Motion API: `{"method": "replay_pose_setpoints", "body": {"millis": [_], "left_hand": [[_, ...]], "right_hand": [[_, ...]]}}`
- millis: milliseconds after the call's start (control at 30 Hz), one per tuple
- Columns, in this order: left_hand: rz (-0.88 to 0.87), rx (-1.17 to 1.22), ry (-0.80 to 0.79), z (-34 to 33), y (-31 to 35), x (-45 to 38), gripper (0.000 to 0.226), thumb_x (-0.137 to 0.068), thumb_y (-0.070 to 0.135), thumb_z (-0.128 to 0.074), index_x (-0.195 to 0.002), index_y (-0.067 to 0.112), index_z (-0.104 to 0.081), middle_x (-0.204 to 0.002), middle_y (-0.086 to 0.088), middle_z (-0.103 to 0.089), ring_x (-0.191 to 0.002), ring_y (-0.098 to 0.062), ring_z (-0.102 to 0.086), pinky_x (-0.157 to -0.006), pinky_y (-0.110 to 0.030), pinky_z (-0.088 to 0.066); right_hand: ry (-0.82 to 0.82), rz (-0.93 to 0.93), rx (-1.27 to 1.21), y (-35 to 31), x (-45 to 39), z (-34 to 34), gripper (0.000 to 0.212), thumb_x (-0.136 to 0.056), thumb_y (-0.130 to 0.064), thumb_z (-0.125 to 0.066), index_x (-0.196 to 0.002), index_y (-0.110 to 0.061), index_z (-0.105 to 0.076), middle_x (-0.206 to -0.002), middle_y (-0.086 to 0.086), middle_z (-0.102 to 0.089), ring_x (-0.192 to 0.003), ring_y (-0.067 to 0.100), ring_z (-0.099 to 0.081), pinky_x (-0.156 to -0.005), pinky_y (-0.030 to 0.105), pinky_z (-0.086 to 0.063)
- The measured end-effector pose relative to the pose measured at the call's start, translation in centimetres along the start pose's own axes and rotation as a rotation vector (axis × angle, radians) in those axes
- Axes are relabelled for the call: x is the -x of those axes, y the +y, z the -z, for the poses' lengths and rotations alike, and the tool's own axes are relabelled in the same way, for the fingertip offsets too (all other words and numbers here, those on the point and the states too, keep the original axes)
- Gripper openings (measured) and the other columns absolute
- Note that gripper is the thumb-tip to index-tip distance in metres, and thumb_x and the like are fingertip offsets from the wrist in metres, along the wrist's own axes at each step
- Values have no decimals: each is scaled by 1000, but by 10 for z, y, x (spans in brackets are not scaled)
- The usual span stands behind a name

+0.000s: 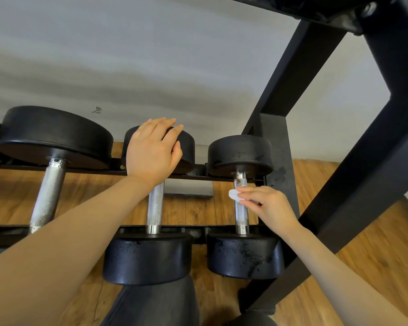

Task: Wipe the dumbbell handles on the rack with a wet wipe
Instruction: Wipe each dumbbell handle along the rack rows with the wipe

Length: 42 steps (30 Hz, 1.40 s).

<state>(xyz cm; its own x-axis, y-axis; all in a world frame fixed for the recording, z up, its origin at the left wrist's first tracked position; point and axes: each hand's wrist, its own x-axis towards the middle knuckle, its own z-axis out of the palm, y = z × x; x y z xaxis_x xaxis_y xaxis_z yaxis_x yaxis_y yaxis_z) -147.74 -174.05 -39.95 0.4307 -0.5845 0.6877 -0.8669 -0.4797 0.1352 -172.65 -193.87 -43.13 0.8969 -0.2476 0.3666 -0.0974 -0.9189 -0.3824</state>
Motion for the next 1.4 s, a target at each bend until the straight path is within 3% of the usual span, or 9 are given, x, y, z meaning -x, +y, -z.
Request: {"method": "replay_pose_setpoints", "body": {"millis": [233, 367, 467, 600, 733, 867, 967, 1133, 1400], "left_hand": [[4, 4, -2, 0, 0, 0, 40, -99, 28, -42, -127, 12, -65, -130, -10, -64, -122, -27, -57, -107, -46, -42], [0, 11, 16, 0, 1, 0, 39, -98, 26, -43, -125, 11, -66, -129, -11, -64, -120, -28, -59, -106, -45, -43], [-5, 8, 24, 1, 1, 0, 38, -98, 26, -43, -125, 10, -66, -128, -11, -65, -120, -28, -59, -106, -45, -42], [-1, 4, 25, 2, 2, 0, 40, -99, 26, -41, -124, 10, -67, -128, -11, -65, -120, -28, -59, -106, -45, -42], [3, 6, 16, 2, 2, 0, 40, -98, 26, -41, -125, 10, -67, -129, -11, -64, -120, -28, -59, -106, -46, -42], [9, 8, 1, 5, 4, -1, 42, -98, 27, -40, -125, 9, -66, -128, -11, -65, -120, -29, -59, -106, -47, -42], [32, 8, -29, 8, 5, -2, 46, -96, 30, -39, -129, 6, -62, -128, -13, -65, -121, -29, -59, -106, -46, -42], [52, 5, -58, 10, 6, -3, 49, -96, 33, -39, -130, 5, -60, -127, -14, -65, -120, -30, -60, -106, -46, -42], [93, 9, -67, 11, 9, -2, 46, -93, 29, -47, -132, 5, -57, -120, -16, -67, -116, -31, -61, -103, -45, -44]], "right_hand": [[137, -94, 55, 1, -4, -9, 25, -81, -12, -77, -106, -13, -76, -115, -4, -70, -103, 17, -67, -90, 40, -55], [107, 142, 152, -3, 5, 2, 27, -90, -24, -62, -114, -18, -72, -119, -9, -66, -101, 10, -65, -87, 26, -51], [158, 231, 316, 1, 2, 4, 22, -86, -18, -70, -108, -21, -72, -109, -7, -72, -90, 18, -61, -75, 35, -50], [158, 231, 354, 3, -4, 0, 17, -79, -17, -77, -96, -13, -77, -102, -1, -73, -108, 20, -53, -98, 34, -39], [48, 146, 246, -6, -5, 4, 33, -75, -1, -80, -107, -6, -72, -106, 8, -69, -100, 21, -59, -83, 36, -56], [-43, 120, 283, -12, -5, 5, 48, -77, 3, -77, -123, -7, -65, -117, 11, -64, -104, 25, -61, -88, 25, -48], [-72, 64, 253, -11, -6, 7, 25, -92, -15, -65, -117, -15, -65, -113, 3, -60, -102, 14, -57, -83, 9, -40], [-123, 85, 279, -14, -5, 9, 25, -77, 1, -77, -102, -4, -73, -102, 9, -66, -89, 25, -66, -75, 29, -54], [11, -125, 112, -18, -10, 3, 18, -88, -5, -68, -106, -6, -73, -102, 3, -64, -88, 16, -60, -80, 19, -44]]}}
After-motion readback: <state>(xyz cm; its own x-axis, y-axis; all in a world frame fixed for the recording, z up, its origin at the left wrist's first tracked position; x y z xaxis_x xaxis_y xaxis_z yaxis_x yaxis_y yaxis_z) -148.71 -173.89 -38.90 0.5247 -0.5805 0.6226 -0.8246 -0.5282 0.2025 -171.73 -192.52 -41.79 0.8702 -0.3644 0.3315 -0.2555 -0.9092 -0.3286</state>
